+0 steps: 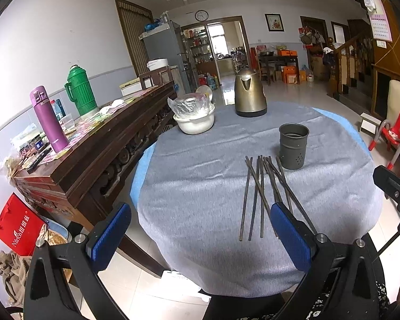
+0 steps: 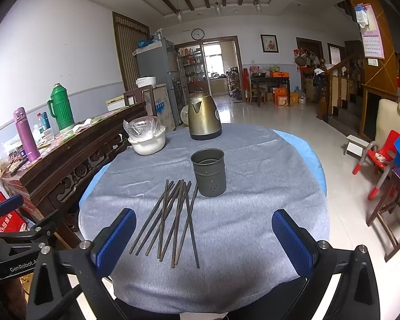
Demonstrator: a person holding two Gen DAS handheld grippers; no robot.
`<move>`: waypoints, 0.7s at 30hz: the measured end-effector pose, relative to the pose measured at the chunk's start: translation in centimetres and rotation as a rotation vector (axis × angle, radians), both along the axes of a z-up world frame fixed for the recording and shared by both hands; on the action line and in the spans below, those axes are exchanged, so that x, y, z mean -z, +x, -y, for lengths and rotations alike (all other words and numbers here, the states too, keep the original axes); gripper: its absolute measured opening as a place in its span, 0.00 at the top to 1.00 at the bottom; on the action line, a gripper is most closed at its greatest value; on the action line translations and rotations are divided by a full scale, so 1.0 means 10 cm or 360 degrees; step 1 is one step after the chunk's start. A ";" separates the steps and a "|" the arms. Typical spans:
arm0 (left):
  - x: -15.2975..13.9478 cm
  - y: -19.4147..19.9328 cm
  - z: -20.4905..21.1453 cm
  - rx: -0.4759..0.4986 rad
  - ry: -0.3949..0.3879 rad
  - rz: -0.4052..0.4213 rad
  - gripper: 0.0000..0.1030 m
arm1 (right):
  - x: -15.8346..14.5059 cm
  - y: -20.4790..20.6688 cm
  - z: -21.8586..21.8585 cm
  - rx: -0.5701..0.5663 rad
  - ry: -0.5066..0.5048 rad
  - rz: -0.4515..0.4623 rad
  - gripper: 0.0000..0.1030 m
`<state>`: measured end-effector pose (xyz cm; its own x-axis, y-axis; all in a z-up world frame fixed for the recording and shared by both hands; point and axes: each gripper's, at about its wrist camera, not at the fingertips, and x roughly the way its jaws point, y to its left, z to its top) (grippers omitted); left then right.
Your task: Organize utensils
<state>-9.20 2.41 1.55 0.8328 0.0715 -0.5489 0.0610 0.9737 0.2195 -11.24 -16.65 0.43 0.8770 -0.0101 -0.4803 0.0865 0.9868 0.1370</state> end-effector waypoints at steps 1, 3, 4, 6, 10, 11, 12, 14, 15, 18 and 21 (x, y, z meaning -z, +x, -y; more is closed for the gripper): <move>0.00 0.00 0.00 -0.0001 -0.0002 -0.0002 0.00 | 0.00 0.00 0.00 -0.0001 0.0001 -0.0002 0.00; 0.00 0.00 -0.01 0.0001 -0.0006 -0.0008 0.00 | 0.01 0.00 0.00 -0.0002 0.0000 -0.0002 0.00; 0.01 0.00 -0.01 0.0001 -0.0005 -0.0009 0.00 | 0.01 0.00 0.00 -0.0001 -0.0001 -0.0002 0.00; 0.01 0.01 -0.01 0.0001 -0.0004 -0.0011 0.00 | 0.02 0.01 0.00 -0.0001 0.0003 -0.0002 0.00; 0.01 0.01 -0.01 0.0003 -0.0002 -0.0011 0.00 | 0.01 0.01 -0.01 -0.0001 0.0004 -0.0001 0.00; 0.01 0.01 -0.01 0.0003 -0.0005 -0.0013 0.00 | 0.01 0.01 0.00 -0.0001 0.0008 -0.0001 0.00; 0.02 0.01 -0.01 0.0004 -0.0006 -0.0016 0.00 | 0.01 0.01 0.00 -0.0001 0.0010 -0.0002 0.00; 0.03 0.01 -0.01 0.0005 -0.0005 -0.0017 0.00 | 0.02 0.01 -0.01 -0.0003 0.0010 -0.0003 0.00; 0.03 0.01 -0.01 0.0005 -0.0006 -0.0017 0.00 | 0.02 0.00 -0.01 -0.0004 0.0008 -0.0005 0.00; 0.03 0.01 0.00 0.0006 -0.0005 -0.0015 0.00 | 0.02 0.01 -0.02 -0.0004 -0.0001 -0.0002 0.00; 0.04 0.01 0.00 0.0006 -0.0005 -0.0018 0.00 | 0.02 0.00 -0.02 -0.0004 0.0009 -0.0003 0.00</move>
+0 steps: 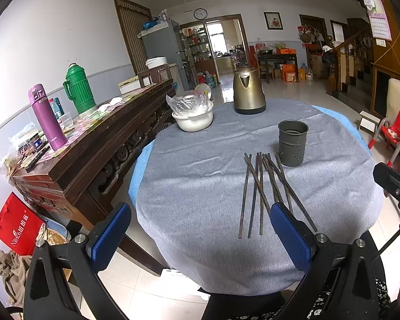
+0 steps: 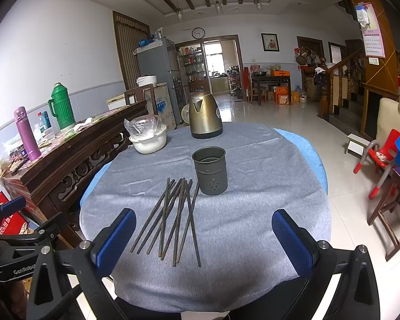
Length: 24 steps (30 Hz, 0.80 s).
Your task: Organize utensils
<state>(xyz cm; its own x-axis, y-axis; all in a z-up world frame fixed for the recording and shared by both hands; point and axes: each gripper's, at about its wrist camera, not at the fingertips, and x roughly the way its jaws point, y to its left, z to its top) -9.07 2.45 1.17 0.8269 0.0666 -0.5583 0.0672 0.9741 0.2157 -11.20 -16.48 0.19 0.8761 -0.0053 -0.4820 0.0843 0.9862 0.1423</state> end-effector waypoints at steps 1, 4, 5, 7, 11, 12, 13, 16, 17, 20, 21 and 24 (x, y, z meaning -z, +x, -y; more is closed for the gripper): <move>0.00 0.00 0.00 0.0000 -0.0001 -0.0002 0.00 | 0.00 0.00 0.00 -0.0001 0.0002 0.0000 0.00; 0.02 0.00 0.00 0.0000 0.0001 -0.0004 0.00 | 0.00 0.00 0.00 -0.0001 0.0008 -0.0006 0.00; 0.02 0.00 0.00 0.0001 -0.0002 -0.0005 0.00 | 0.00 0.00 0.00 -0.0004 0.0007 -0.0008 0.00; 0.02 0.00 0.00 0.0000 0.0000 -0.0006 0.00 | 0.01 -0.01 -0.01 -0.0005 0.0006 -0.0008 0.00; 0.02 0.00 0.00 0.0002 0.0001 -0.0004 0.00 | 0.01 0.00 -0.01 -0.0004 0.0000 -0.0003 0.00; 0.02 0.01 0.00 0.0002 0.0002 -0.0004 0.00 | 0.01 0.00 -0.01 -0.0005 0.0007 -0.0006 0.00; 0.02 0.01 0.00 0.0002 0.0001 -0.0005 0.00 | 0.01 0.00 0.00 -0.0004 0.0029 -0.0013 0.00; 0.04 0.01 0.00 0.0002 -0.0001 -0.0009 0.00 | 0.01 -0.01 -0.02 -0.0009 0.0033 -0.0018 0.00; 0.04 0.01 0.00 0.0001 0.0001 -0.0008 0.00 | 0.00 -0.01 -0.02 -0.0013 0.0050 -0.0027 0.00; 0.05 0.01 0.00 0.0002 0.0000 -0.0008 0.00 | 0.00 -0.01 -0.02 -0.0014 0.0059 -0.0032 0.00; 0.05 0.01 0.00 0.0002 0.0002 -0.0009 0.00 | 0.00 -0.01 -0.02 -0.0017 0.0082 -0.0036 0.00; 0.07 0.02 -0.01 0.0002 0.0003 -0.0018 0.00 | 0.00 0.01 -0.03 -0.0025 0.0084 -0.0056 0.00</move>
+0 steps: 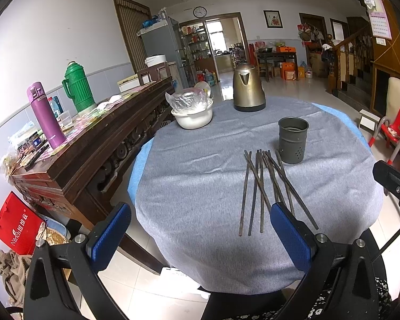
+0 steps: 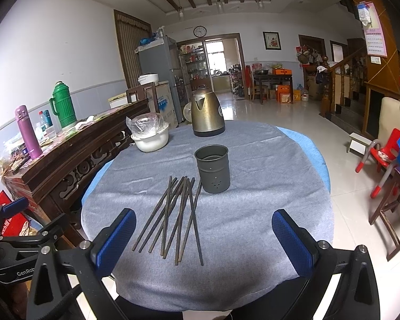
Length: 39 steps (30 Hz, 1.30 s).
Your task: Organize utensils
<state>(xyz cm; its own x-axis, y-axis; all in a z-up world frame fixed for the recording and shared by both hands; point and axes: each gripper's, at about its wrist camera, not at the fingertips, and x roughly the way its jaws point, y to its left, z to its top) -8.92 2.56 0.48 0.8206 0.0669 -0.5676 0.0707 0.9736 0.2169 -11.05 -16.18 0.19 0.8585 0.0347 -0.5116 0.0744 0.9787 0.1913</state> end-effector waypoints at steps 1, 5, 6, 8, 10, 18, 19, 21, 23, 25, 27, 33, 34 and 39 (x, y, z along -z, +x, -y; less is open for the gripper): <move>0.01 0.01 0.00 0.0001 -0.0002 -0.0005 0.00 | 0.00 0.02 0.00 -0.0001 -0.0005 -0.0017 0.00; 0.03 0.07 -0.01 0.0004 0.0007 -0.0032 0.00 | -0.02 0.12 0.01 -0.0010 -0.0111 -0.0069 0.00; 0.04 0.09 -0.01 0.0003 0.0006 -0.0036 0.00 | -0.03 0.16 0.02 -0.0009 -0.0111 -0.0072 0.00; 0.04 0.14 -0.02 -0.0003 0.0005 -0.0040 0.00 | -0.06 0.24 0.04 -0.0006 -0.0100 -0.0082 0.00; 0.04 0.20 -0.04 -0.0009 -0.0004 -0.0049 0.00 | -0.06 0.37 0.05 -0.0030 -0.0117 -0.0110 0.00; 0.36 0.78 -0.25 0.0034 -0.0192 -0.0326 0.00 | 0.28 1.02 0.14 -0.0232 0.0112 -0.0252 0.03; 0.42 0.86 -0.30 0.0035 -0.0229 -0.0372 0.00 | 0.36 1.13 0.14 -0.0252 0.0143 -0.0288 0.09; 0.53 1.03 -0.40 0.0033 -0.0314 -0.0458 0.00 | 0.51 1.32 0.12 -0.0287 0.0169 -0.0360 0.23; 0.64 1.17 -0.47 0.0026 -0.0391 -0.0525 0.00 | 0.69 1.52 0.11 -0.0314 0.0183 -0.0446 0.42; 0.73 1.30 -0.48 0.0046 -0.0443 -0.0576 0.02 | 0.84 1.70 0.10 -0.0314 0.0152 -0.0517 0.52; 0.80 1.43 -0.45 0.0081 -0.0472 -0.0623 0.11 | 0.98 1.89 0.07 -0.0336 0.0183 -0.0584 0.62; 0.99 1.88 -0.31 0.0173 -0.0559 -0.0785 0.40 | 1.17 2.20 -0.07 -0.0403 0.0204 -0.0674 0.66; 1.01 1.94 -0.28 0.0190 -0.0568 -0.0805 0.44 | 1.21 2.25 -0.08 -0.0401 0.0177 -0.0689 0.71; 1.12 2.24 -0.10 0.0256 -0.0560 -0.0884 0.49 | 1.30 2.47 -0.14 -0.0399 0.0121 -0.0705 0.73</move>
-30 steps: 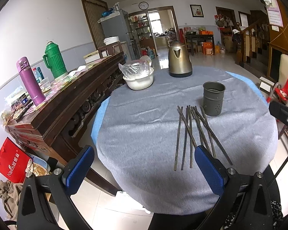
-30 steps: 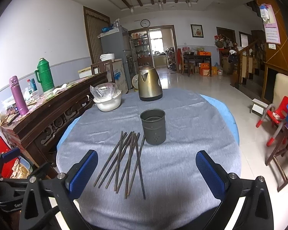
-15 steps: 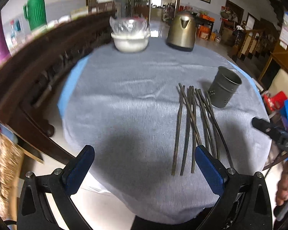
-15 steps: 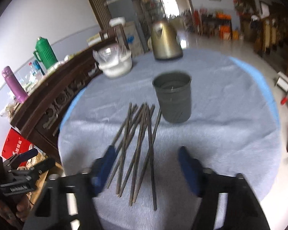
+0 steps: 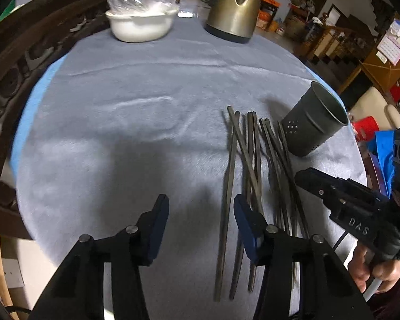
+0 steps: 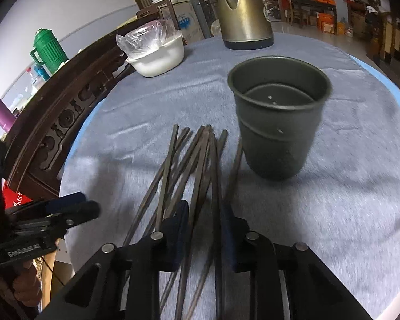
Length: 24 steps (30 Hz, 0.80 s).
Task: Organize utensils
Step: 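Lower the right gripper onto the chopsticks and close on one chopstick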
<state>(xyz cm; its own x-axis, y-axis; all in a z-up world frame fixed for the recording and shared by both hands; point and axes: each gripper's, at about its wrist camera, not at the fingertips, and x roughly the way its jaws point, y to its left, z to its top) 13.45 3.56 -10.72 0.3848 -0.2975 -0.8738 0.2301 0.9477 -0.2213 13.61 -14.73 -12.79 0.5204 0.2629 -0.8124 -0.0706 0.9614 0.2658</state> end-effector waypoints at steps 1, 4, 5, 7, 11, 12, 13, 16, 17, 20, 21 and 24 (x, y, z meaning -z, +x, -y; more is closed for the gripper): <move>0.02 0.05 0.04 0.0023 -0.0007 -0.0015 0.49 | 0.03 0.03 0.01 0.0012 -0.0029 0.0000 0.73; 0.14 0.18 0.16 0.0079 0.0012 -0.0080 0.49 | 0.13 0.12 0.03 0.0017 -0.0025 -0.0053 0.75; 0.17 0.20 0.17 0.0080 0.0022 -0.0093 0.49 | 0.17 0.14 0.04 0.0021 -0.0030 -0.0082 0.78; 0.23 0.23 0.20 0.0088 0.0017 -0.0125 0.49 | 0.22 0.16 0.05 0.0026 -0.0028 -0.0113 0.83; 0.31 0.27 0.23 0.0075 0.0054 -0.0169 0.54 | 0.23 0.14 0.09 0.0010 -0.0012 -0.0119 0.93; 0.30 0.28 0.22 0.0066 0.0033 -0.0173 0.54 | 0.23 0.13 0.10 0.0013 -0.0006 -0.0122 0.93; 0.28 0.28 0.21 0.0069 0.0017 -0.0168 0.54 | 0.24 0.12 0.11 0.0018 0.0009 -0.0126 0.93; 0.20 0.31 0.21 0.0076 -0.0004 -0.0140 0.54 | 0.23 0.03 0.16 0.0035 0.0091 -0.0128 0.93; 0.18 0.33 0.22 0.0081 -0.0021 -0.0142 0.54 | 0.22 -0.01 0.18 0.0030 0.0124 -0.0126 0.93; 0.17 0.40 0.28 0.0106 -0.0023 -0.0154 0.54 | 0.17 -0.11 0.24 0.0024 0.0200 -0.0111 0.93; 0.18 0.43 0.32 0.0112 -0.0018 -0.0155 0.54 | 0.15 -0.13 0.25 0.0021 0.0220 -0.0103 0.93; 0.21 0.52 0.43 0.0124 -0.0037 -0.0169 0.64 | 0.14 -0.20 0.30 0.0019 0.0276 -0.0104 0.93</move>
